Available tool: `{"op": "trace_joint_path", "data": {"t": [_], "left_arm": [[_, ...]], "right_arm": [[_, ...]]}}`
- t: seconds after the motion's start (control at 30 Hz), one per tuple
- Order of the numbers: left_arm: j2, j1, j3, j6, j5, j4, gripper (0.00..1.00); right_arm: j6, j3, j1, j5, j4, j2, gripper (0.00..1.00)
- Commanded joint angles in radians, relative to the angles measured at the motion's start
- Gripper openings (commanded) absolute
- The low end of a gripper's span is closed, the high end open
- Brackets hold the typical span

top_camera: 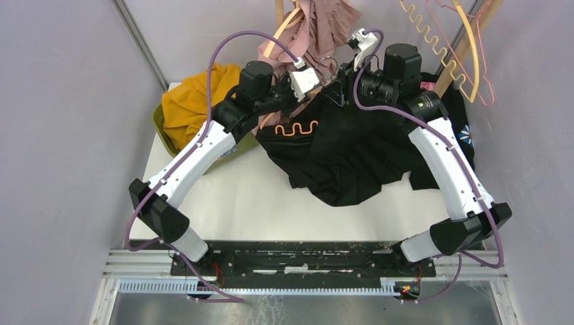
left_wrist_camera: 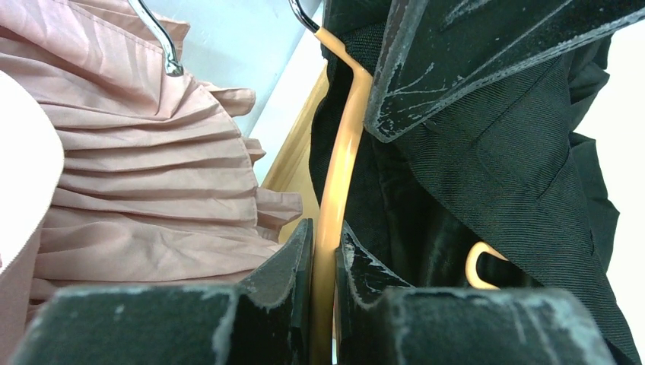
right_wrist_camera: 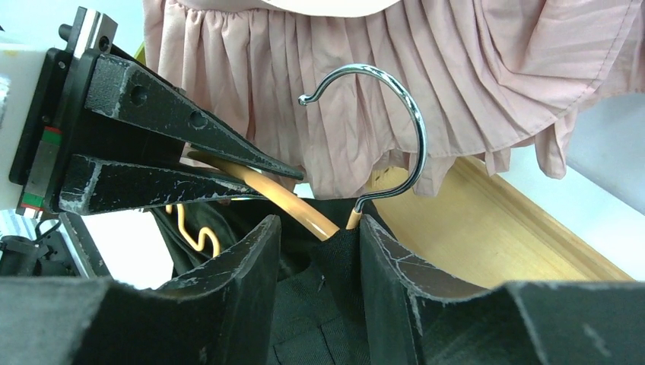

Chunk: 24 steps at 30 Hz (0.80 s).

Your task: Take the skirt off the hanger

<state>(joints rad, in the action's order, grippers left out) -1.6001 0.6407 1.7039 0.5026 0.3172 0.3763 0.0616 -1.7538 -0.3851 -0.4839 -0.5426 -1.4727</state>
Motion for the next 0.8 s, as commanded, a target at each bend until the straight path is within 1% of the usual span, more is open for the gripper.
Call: {"op": "trace_joint_path", "data": {"t": [0.0, 0.07, 0.17, 0.27, 0.3, 0.33, 0.37, 0.53, 0.57, 0.6, 0.7, 0.77], "left_arm": [[0.021, -0.006, 0.04, -0.059, -0.049, -0.256, 0.03], [0.023, -0.006, 0.037, -0.058, -0.052, -0.256, 0.03], [0.025, -0.007, 0.034, -0.058, -0.053, -0.256, 0.03], [0.028, -0.007, 0.033, -0.058, -0.052, -0.258, 0.03], [0.026, -0.007, 0.033, -0.058, -0.05, -0.259, 0.03], [0.027, -0.006, 0.031, -0.059, -0.049, -0.26, 0.03], [0.03, -0.007, 0.03, -0.06, -0.049, -0.26, 0.03], [0.036, -0.007, 0.025, -0.059, -0.052, -0.258, 0.03], [0.036, -0.007, 0.025, -0.06, -0.052, -0.258, 0.03], [0.038, -0.007, 0.026, -0.059, -0.053, -0.257, 0.03], [0.045, -0.007, 0.022, -0.055, -0.057, -0.252, 0.03], [0.05, -0.007, 0.018, -0.051, -0.062, -0.25, 0.03]], "right_arm": [[0.016, -0.01, -0.051, -0.126, -0.025, 0.002, 0.47], [0.004, -0.005, -0.051, -0.118, -0.047, 0.002, 0.47], [-0.086, 0.014, -0.052, -0.043, -0.111, 0.03, 0.48], [-0.172, 0.031, -0.051, 0.063, -0.156, 0.06, 0.55], [-0.196, 0.033, -0.052, 0.095, -0.173, 0.065, 0.65], [-0.217, 0.033, -0.052, 0.123, -0.186, 0.07, 0.78], [-0.228, 0.037, -0.053, 0.154, -0.191, 0.074, 0.82], [-0.237, 0.048, -0.054, 0.253, -0.191, 0.078, 0.83], [-0.236, 0.05, -0.056, 0.283, -0.185, 0.075, 0.86], [-0.237, 0.054, -0.056, 0.319, -0.181, 0.072, 0.86], [-0.257, 0.06, -0.058, 0.471, -0.17, 0.06, 0.78], [-0.262, 0.06, -0.058, 0.566, -0.155, 0.051, 0.76]]}}
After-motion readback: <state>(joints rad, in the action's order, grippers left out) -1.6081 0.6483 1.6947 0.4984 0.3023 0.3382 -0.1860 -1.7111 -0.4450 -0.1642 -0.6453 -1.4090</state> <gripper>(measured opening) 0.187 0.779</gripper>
